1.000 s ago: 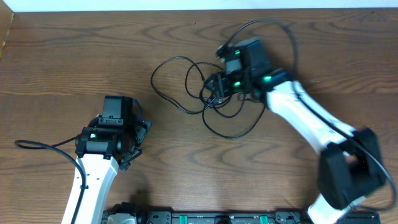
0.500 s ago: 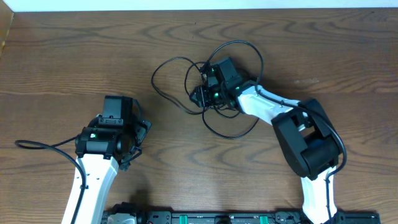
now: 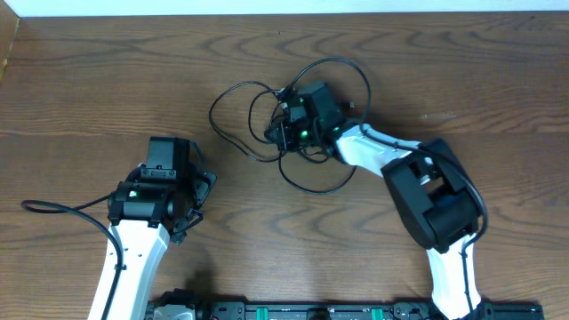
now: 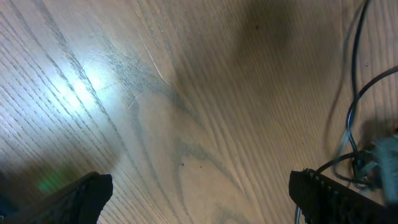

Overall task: Untangle cables
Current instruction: 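Lift the black cable up and right with the right gripper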

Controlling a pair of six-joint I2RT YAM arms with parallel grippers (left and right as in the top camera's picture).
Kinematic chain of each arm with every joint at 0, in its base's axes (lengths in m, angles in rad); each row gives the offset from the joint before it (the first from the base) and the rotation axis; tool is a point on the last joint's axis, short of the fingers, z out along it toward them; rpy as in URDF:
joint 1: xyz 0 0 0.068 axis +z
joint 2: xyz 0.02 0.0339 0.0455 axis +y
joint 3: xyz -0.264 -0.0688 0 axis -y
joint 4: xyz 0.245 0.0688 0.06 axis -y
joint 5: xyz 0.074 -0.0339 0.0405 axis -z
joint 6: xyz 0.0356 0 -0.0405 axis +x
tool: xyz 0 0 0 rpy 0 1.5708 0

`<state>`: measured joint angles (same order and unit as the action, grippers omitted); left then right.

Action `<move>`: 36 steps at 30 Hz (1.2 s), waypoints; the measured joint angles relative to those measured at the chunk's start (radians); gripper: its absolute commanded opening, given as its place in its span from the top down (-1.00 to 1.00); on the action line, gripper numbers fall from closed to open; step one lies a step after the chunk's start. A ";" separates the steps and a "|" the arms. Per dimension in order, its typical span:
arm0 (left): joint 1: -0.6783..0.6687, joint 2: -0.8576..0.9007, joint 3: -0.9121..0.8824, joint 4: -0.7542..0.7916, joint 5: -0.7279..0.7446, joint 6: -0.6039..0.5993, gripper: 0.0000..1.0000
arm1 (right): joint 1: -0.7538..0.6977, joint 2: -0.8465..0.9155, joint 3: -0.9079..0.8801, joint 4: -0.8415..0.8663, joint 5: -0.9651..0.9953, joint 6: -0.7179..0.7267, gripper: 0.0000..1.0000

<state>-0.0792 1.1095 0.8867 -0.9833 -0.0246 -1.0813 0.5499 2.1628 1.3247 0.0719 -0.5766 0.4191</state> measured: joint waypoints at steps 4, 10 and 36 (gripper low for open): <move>0.000 0.000 0.000 0.000 0.000 0.000 -0.96 | -0.054 -0.146 -0.002 -0.087 -0.032 -0.078 0.98; 0.000 0.000 0.000 0.000 0.000 0.000 -0.96 | -0.120 -0.456 -0.003 -0.175 -0.081 -0.159 0.98; 0.000 0.000 0.000 0.094 -0.008 0.000 -0.96 | -0.204 -0.605 0.000 -0.366 -0.142 -0.298 0.98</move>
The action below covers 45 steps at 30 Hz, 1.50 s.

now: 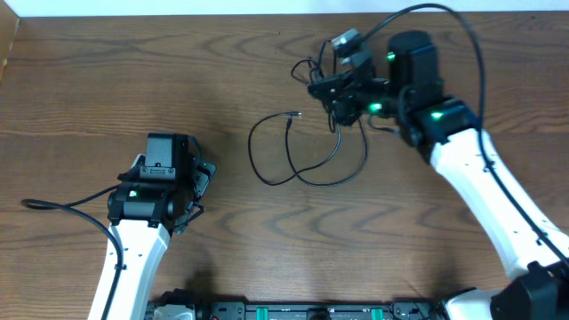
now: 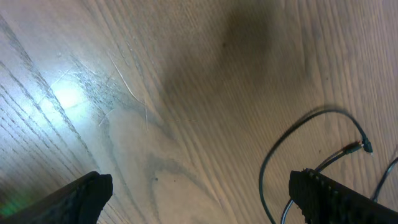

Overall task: Untangle cables
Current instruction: 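Lift the black cable up and right with the right gripper, then reach the left gripper into the black cable pile and grasp a cable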

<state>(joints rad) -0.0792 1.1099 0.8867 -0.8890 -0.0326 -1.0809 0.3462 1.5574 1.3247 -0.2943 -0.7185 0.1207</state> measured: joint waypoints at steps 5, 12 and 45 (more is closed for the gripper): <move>0.000 0.000 0.000 0.000 -0.003 0.000 -0.94 | -0.061 -0.055 0.000 -0.016 -0.079 -0.002 0.98; 0.000 0.000 0.000 0.000 -0.003 0.000 -0.96 | -0.073 -0.065 0.000 -0.151 0.035 -0.004 0.98; -0.550 0.077 0.000 0.554 0.297 0.977 -0.97 | -0.065 -0.065 0.000 -0.177 0.204 -0.004 0.86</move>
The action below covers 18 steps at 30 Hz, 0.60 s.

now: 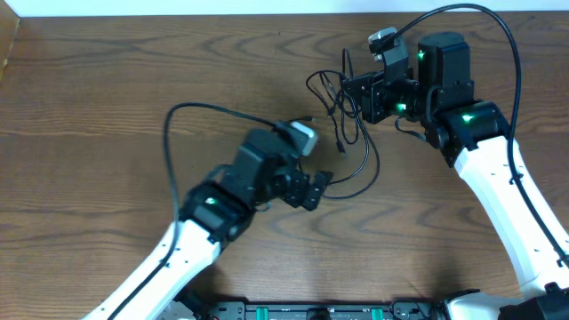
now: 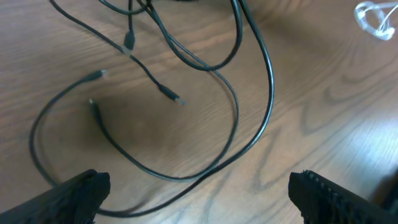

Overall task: Untangle cables
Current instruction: 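Reach the left gripper into the black cable pile and grasp a cable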

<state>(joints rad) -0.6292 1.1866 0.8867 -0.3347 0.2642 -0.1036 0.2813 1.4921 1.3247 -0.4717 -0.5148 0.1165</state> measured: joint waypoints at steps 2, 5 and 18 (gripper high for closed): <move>-0.053 0.056 0.000 0.032 -0.041 0.001 -0.98 | 0.000 0.000 0.000 0.000 0.000 0.000 0.86; -0.095 0.139 0.000 0.078 -0.066 0.003 -0.98 | 0.000 0.000 0.000 0.000 0.000 0.000 0.86; -0.127 0.287 0.000 0.183 -0.087 0.011 -0.40 | 0.000 0.000 0.000 -0.006 0.006 0.000 0.84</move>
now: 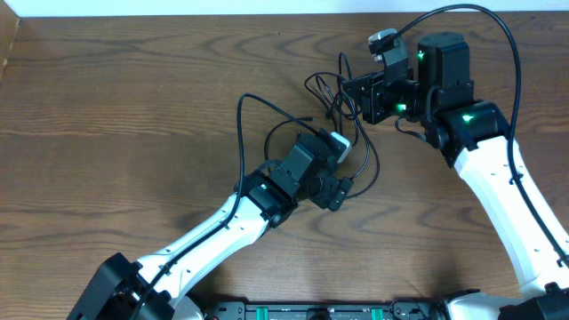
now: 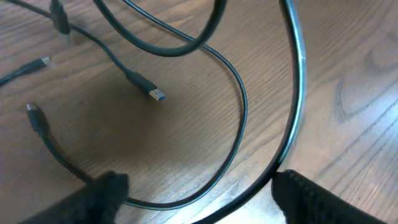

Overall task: Untangle cables
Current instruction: 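Reach the left gripper into the black cable pile and grasp a cable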

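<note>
A tangle of thin black cables [image 1: 336,89] hangs bunched at my right gripper [image 1: 356,96], which is shut on it at the upper right of the table. One long loop [image 1: 369,164] trails down onto the wood. My left gripper [image 1: 343,190] stands open low over that loop. In the left wrist view the left gripper [image 2: 208,200] has a thick cable [image 2: 297,99] and a thinner curved one [image 2: 241,118] running between its fingers [image 2: 107,194]. A blue-tipped USB plug [image 2: 155,94] and another loose plug [image 2: 36,118] lie on the wood ahead.
The brown wooden table [image 1: 107,107] ends at a white strip along the far edge. My left arm's own black lead [image 1: 244,116] arches over the table's middle. The right arm's lead [image 1: 484,18] loops above its wrist. A black rail [image 1: 311,311] lines the near edge.
My left gripper has moved a little to the right and closer to the trailing loop, whose cables now look larger between its fingers. The right arm and its bundle have not moved.
First my right gripper was down on the tangle at mid-table while the left arm rested open at the left. Then the right held the bundle up toward the far right, loops trailing. Later the left arm was at the centre under those loops, and now closer.
</note>
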Controlling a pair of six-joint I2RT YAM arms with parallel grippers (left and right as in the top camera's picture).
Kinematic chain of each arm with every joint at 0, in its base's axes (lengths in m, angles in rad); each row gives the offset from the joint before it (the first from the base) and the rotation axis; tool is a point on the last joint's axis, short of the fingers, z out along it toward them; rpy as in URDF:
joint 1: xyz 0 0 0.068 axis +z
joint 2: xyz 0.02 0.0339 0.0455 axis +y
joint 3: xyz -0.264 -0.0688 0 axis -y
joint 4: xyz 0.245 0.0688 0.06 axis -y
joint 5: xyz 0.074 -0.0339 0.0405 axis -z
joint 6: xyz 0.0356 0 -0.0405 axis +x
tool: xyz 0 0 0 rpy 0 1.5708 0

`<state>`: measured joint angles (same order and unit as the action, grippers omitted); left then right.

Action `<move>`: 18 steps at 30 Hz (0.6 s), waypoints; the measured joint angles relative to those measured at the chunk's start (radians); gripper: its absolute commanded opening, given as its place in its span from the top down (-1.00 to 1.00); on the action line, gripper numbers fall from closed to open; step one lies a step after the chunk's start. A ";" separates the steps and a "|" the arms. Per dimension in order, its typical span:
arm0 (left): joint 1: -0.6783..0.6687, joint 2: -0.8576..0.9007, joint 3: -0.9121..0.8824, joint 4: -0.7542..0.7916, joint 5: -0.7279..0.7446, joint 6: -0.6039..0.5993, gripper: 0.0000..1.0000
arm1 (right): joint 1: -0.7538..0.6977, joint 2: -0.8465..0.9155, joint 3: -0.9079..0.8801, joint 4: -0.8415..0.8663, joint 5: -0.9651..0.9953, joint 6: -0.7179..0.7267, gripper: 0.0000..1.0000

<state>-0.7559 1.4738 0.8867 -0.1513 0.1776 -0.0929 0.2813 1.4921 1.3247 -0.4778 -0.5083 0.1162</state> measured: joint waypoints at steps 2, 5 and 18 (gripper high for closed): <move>0.000 0.000 0.000 0.000 0.001 -0.003 -0.40 | 0.000 0.000 0.000 0.000 0.008 0.000 0.83; 0.000 0.000 0.000 0.000 0.008 -0.003 -0.40 | 0.001 0.000 0.000 0.000 0.010 0.000 0.83; -0.025 0.032 0.000 -0.001 -0.008 -0.003 -0.42 | 0.003 0.000 0.000 -0.017 0.035 -0.003 0.60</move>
<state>-0.7811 1.5055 0.8867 -0.1524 0.1696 -0.0959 0.2848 1.4921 1.3247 -0.4950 -0.4736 0.1135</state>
